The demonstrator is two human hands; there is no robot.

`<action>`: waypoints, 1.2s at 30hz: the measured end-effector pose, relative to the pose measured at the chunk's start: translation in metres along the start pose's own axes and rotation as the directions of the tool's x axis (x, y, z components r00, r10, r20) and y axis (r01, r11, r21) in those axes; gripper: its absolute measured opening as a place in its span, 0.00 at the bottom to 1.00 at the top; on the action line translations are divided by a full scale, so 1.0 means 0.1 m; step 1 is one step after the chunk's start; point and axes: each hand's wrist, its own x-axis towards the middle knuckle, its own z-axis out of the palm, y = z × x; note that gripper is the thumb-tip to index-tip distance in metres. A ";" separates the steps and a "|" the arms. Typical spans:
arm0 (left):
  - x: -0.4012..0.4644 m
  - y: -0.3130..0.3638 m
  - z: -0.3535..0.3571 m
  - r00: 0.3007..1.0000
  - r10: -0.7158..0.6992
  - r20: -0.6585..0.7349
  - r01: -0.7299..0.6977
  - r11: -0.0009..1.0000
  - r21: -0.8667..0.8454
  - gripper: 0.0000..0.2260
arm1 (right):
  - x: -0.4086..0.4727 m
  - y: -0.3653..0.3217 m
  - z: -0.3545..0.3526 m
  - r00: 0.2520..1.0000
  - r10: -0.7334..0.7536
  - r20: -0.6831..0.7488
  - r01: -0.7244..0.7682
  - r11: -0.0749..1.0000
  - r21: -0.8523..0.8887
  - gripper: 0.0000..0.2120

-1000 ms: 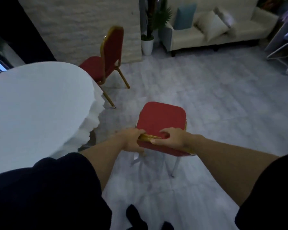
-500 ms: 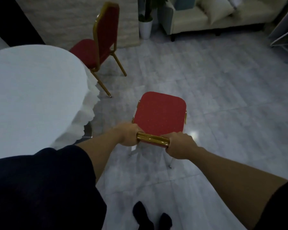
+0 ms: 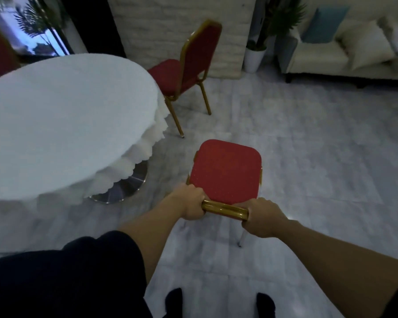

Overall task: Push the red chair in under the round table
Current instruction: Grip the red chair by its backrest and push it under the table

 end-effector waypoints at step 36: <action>-0.39 0.77 0.68 0.788 -0.608 0.096 0.468 0.490 -0.735 0.28 | 1.15 0.04 -0.77 0.698 -0.597 0.397 0.716 0.581 -0.386 0.17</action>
